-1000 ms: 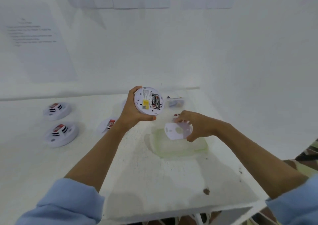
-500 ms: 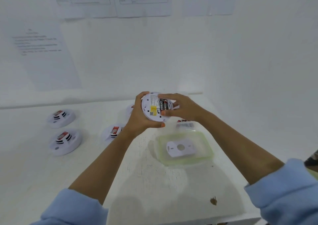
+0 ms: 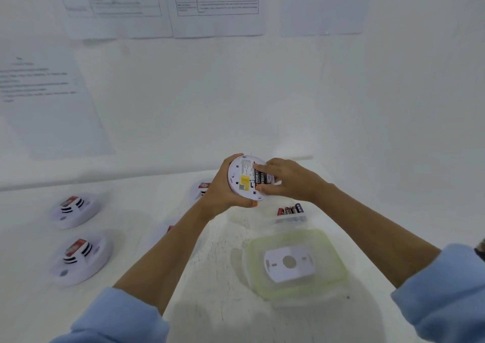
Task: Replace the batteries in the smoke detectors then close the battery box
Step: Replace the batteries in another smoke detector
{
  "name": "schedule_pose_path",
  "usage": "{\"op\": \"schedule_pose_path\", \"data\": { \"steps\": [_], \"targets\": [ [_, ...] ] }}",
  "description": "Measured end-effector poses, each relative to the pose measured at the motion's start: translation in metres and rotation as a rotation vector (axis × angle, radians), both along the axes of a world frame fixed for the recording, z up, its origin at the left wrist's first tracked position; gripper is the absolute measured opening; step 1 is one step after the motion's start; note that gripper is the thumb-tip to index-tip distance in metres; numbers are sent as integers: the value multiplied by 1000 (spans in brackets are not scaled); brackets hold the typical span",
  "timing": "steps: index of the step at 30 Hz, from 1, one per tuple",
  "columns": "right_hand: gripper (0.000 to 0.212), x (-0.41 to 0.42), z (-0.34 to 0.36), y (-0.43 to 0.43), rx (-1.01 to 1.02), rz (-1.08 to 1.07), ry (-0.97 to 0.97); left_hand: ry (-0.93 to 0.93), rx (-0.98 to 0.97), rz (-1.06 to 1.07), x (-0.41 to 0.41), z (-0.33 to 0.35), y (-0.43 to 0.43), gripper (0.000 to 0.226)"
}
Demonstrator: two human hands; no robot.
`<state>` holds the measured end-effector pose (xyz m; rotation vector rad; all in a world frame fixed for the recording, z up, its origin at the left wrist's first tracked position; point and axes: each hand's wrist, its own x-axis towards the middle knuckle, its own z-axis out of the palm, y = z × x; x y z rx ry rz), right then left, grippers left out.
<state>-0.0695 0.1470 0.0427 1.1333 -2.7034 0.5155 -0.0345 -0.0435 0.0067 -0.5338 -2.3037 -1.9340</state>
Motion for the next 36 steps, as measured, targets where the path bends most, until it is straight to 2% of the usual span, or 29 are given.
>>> {"op": "schedule_pose_path", "data": {
  "steps": [8, 14, 17, 18, 20, 22, 24, 26, 30, 34, 36],
  "targets": [
    [54, -22, 0, 1, 105, 38, 169, -16, 14, 16, -25, -2, 1, 94],
    [65, -30, -3, -1, 141, 98, 73, -15, 18, 31, -35, -5, 5, 94],
    [78, -33, 0, 0, 185, 26, 184, -22, 19, 51, -36, -8, 4, 96],
    [75, -31, 1, -2, 157, 43, 177, -22, 13, 59, -36, -8, 3, 96],
    [64, -27, -1, -4, 172, 66, -101, -17, -4, 71, -36, -9, 2, 96],
    [63, -33, -6, -3, 184, 72, -94, -21, -3, 74, -37, -10, 1, 97],
    [60, -36, -5, -3, 170, 28, 70, -22, -5, 85, -36, -12, 1, 97],
    [53, -36, -2, -1, 205, 8, 40, -21, -6, 93, -35, -13, 1, 99],
    [53, -36, 0, 4, 107, 55, 17, -13, -16, 92, -35, -13, -2, 104],
    [59, -35, 3, 3, -169, 58, -178, -19, 3, 87, -33, -11, 0, 102],
    [56, -37, 5, 1, -233, 68, -243, -10, -9, 86, -33, -10, 0, 102]
  ]
}}
